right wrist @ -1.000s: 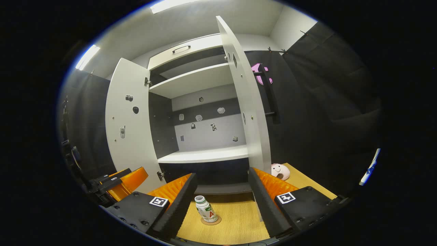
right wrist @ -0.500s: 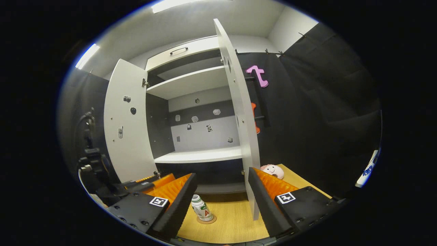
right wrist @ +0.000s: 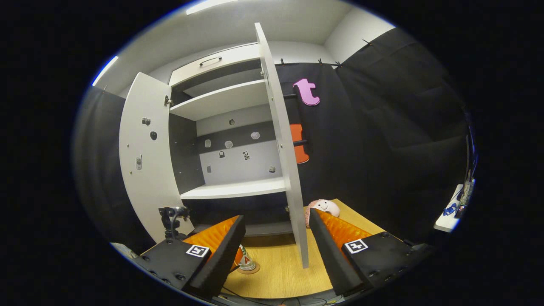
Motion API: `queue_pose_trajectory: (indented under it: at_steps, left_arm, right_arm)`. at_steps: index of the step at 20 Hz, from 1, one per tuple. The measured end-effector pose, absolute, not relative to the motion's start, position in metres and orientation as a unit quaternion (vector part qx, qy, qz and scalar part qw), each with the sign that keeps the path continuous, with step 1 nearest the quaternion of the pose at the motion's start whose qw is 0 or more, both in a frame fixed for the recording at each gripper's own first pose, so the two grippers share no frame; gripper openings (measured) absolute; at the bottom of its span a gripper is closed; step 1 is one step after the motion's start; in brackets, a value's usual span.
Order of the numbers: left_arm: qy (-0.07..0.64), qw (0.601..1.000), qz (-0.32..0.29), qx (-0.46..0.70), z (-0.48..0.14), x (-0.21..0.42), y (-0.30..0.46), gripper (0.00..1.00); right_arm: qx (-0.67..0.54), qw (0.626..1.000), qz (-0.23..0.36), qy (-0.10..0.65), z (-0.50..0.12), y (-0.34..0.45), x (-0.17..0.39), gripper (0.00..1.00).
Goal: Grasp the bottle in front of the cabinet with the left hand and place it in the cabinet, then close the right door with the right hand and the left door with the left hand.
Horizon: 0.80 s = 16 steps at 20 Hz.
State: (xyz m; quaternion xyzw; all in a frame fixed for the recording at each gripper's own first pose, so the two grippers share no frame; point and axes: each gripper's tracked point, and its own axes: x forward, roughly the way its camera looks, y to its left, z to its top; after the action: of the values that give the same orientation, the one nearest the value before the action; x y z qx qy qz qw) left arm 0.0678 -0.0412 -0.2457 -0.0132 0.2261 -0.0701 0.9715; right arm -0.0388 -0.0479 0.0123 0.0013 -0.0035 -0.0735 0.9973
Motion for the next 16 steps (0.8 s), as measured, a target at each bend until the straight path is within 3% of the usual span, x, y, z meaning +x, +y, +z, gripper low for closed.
queue_pose_trajectory:
  at_steps: [7,10,11,16]
  left_arm:
    - [0.263,0.964,-0.05,-0.011,-0.302,0.086,-0.029,0.96]
    - [0.276,0.958,-0.072,-0.01,-0.315,0.083,-0.036,0.95]
    - [0.274,0.959,-0.072,-0.005,-0.313,0.083,-0.034,0.84]
    - [0.247,0.964,-0.103,0.004,-0.264,0.069,-0.048,0.77]
  right_arm:
    - [-0.004,0.996,-0.093,0.003,0.012,-0.056,-0.046,0.99]
    - [0.0,0.996,-0.093,0.002,0.013,-0.056,-0.048,0.99]
    - [0.0,0.996,-0.093,0.003,0.012,-0.056,-0.047,0.99]
    - [0.004,0.996,-0.086,0.002,0.012,-0.053,-0.046,0.99]
